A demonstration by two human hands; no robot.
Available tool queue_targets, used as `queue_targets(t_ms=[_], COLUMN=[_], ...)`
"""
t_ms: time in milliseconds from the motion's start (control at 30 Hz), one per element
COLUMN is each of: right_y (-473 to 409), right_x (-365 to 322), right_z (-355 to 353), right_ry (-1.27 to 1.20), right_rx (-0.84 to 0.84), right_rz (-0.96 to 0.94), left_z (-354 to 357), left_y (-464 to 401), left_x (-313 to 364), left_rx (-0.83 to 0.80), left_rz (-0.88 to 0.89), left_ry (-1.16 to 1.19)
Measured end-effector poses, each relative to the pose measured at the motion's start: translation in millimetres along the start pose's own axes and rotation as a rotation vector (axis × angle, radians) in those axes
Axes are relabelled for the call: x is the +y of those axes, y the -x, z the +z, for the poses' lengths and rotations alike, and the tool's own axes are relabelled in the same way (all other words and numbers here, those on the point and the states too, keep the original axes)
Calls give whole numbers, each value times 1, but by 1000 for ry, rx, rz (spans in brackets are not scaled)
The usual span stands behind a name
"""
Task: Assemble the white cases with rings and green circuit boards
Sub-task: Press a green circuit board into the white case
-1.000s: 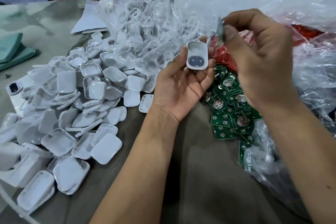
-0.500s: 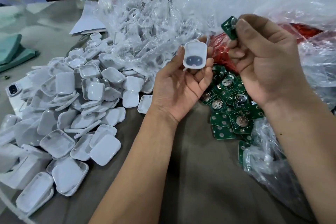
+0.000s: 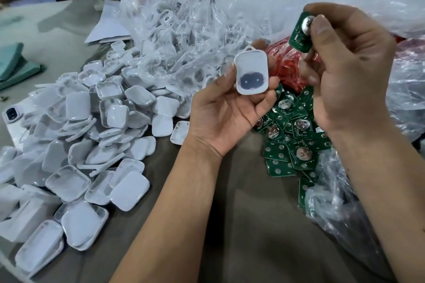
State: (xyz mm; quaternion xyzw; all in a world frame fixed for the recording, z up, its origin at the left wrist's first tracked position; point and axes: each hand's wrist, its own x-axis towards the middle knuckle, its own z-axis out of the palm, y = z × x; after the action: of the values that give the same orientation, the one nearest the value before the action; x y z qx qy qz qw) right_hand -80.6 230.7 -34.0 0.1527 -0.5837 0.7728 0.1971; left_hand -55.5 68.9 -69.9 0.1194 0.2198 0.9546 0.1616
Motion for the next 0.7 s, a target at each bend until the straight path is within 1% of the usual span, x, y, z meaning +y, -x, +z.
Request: queue_targets(t_ms=[100,200,267,333,467,700], right_y=[1,1,3,6,10,11], right_x=[0,-2,-3,-2,1,2], right_z=[1,1,3,8,13,13], right_ry=[36,73,172,288,376,384], right_rx=[-17,-54,-112,-156,-211,-253], right_rz=[-66,-137,-201,-238,-204,-199], left_z=[0,1,0,-1,-1,-2], left_y=[0,-1,-1,-2,-2,-2], left_x=[1,0,0,0,-1,0], left_rx=[20,121,191,219,209,206], left_rz=[3,14,25,29,38,31], left_ry=[4,-32,-47,-41,-36,-32])
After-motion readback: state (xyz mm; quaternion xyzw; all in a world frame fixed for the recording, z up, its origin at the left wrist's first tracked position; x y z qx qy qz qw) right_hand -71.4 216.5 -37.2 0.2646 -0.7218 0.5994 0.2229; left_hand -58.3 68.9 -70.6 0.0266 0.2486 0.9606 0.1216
